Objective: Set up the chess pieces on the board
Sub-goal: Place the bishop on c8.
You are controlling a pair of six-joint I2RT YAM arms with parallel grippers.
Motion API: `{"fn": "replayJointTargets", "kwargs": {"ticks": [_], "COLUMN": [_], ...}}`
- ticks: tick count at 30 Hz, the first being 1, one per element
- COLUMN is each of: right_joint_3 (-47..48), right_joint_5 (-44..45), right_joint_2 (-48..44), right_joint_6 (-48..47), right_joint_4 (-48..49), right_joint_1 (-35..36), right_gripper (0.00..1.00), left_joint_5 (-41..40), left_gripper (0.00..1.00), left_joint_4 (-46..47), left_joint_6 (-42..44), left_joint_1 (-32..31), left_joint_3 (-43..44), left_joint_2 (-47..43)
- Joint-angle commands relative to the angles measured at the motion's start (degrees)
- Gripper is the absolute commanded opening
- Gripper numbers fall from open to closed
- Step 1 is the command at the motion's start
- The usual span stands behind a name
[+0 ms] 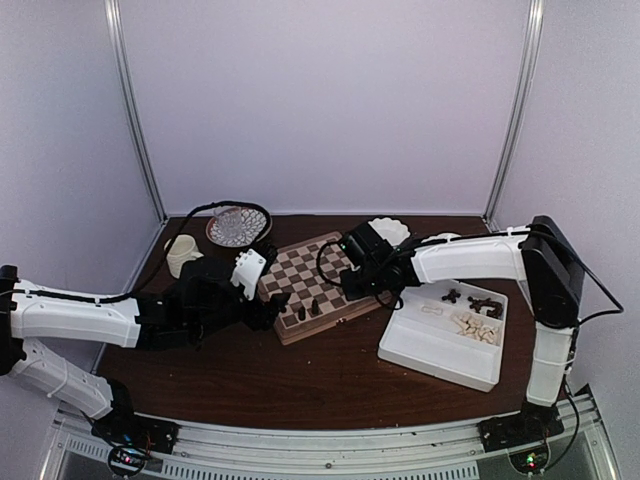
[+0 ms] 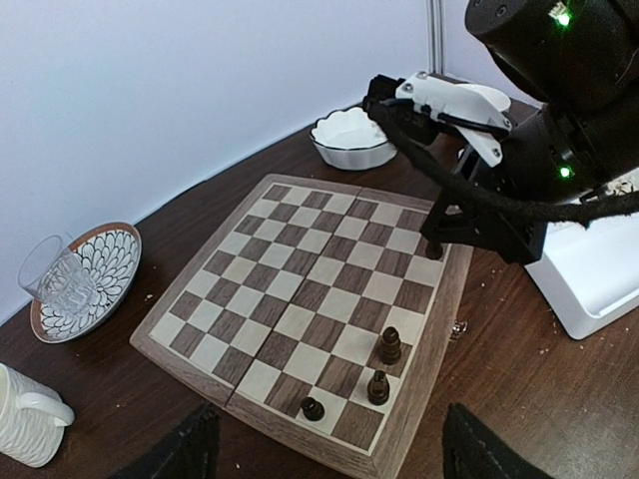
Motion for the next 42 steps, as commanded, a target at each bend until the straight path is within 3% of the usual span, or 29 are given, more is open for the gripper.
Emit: {"fn": "replayJointTargets", "kwargs": {"ticks": [1, 31, 38, 42], "right_joint_3": [1.99, 2.47, 1.95, 1.8], "right_joint_5": [1.48, -3.78, -4.2, -4.11], "right_joint_2": [1.31, 4.32, 3.48, 3.08], "right_joint_6": [-0.37, -0.98, -1.18, -1.35], "right_joint_4": [-0.54, 1.82, 1.9, 1.78], "right_joint_1": [-0.76, -1.26, -1.18, -1.23], "right_gripper": [0.0, 0.0, 0.13, 0.16], "left_joint_5": [-0.68, -0.31, -0.41, -0.36], "left_gripper": [0.77, 0.77, 0.77, 0.77], "left_joint_4": [0.27, -0.08, -0.11, -0.18], "left_joint_6": [0.59, 0.84, 0.87, 0.87], "left_joint_1": [0.2, 0.21, 0.19, 0.2], "left_joint_3": [-0.25, 0.11, 0.09, 0.1], "left_joint_2": [-0.61, -0.26, -0.09, -0.13]}}
